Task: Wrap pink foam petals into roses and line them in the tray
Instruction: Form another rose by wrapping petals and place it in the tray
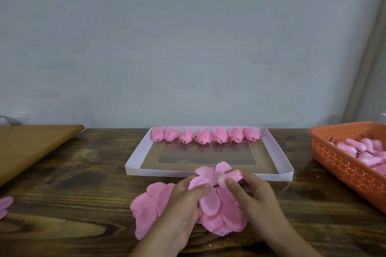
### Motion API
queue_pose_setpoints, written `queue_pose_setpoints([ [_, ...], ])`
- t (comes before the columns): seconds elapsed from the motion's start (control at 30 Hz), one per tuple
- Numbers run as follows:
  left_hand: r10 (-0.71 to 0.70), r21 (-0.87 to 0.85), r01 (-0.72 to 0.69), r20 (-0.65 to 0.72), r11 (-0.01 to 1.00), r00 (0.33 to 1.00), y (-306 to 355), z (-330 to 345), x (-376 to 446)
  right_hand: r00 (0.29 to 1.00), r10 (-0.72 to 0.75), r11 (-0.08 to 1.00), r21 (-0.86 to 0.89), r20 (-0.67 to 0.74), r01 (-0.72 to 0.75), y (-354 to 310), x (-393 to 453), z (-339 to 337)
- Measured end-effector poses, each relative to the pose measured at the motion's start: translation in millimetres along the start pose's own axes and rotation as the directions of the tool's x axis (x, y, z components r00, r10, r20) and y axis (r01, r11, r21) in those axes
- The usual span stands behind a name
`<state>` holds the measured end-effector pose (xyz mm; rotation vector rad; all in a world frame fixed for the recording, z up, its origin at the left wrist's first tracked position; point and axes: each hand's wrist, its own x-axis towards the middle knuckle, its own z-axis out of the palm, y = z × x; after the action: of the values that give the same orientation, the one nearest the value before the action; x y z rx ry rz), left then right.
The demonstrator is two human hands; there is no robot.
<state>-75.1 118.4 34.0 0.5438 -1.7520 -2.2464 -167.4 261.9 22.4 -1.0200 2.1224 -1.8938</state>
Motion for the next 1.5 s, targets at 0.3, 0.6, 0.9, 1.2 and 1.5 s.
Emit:
queue_pose_setpoints([
  [0.3, -0.085, -0.057, 0.083, -0.033, 0.995, 0.996, -4.6, -1.0, 7.6, 0.996, -0.058, 0.997, -0.048, -0.073, 0.054, 1.8, -1.4, 3.7],
  [0.6, -0.001, 0.021, -0.001, 0.087, 1.0, 0.996, -4.1, -1.0, 4.8, 0.984, -0.175, 0.955, -0.25, -0.045, 0.158, 0.0, -2.5, 4.7],
  [0.9, 0.06, 0.059, -0.064, 0.066, 0.996, 0.996, -3.3, 4.2, 0.8, 0.983, -0.181, 0.94, -0.295, -0.01, 0.17, 0.5, -3.9, 5.7],
  [1.2, 0.056, 0.086, -0.057, 0.018, 0.995, 0.998, -2.5, 7.7, -1.2, 0.988, -0.054, 0.988, -0.152, -0.142, 0.033, 6.4, -0.8, 4.6],
  [1.5, 0.027, 0.078, -0.026, 0.0, 0.997, 1.0, -4.7, 8.5, 0.1, 1.0, -0.005, 0.997, 0.083, -0.012, 0.006, 3.8, 4.3, -0.5],
])
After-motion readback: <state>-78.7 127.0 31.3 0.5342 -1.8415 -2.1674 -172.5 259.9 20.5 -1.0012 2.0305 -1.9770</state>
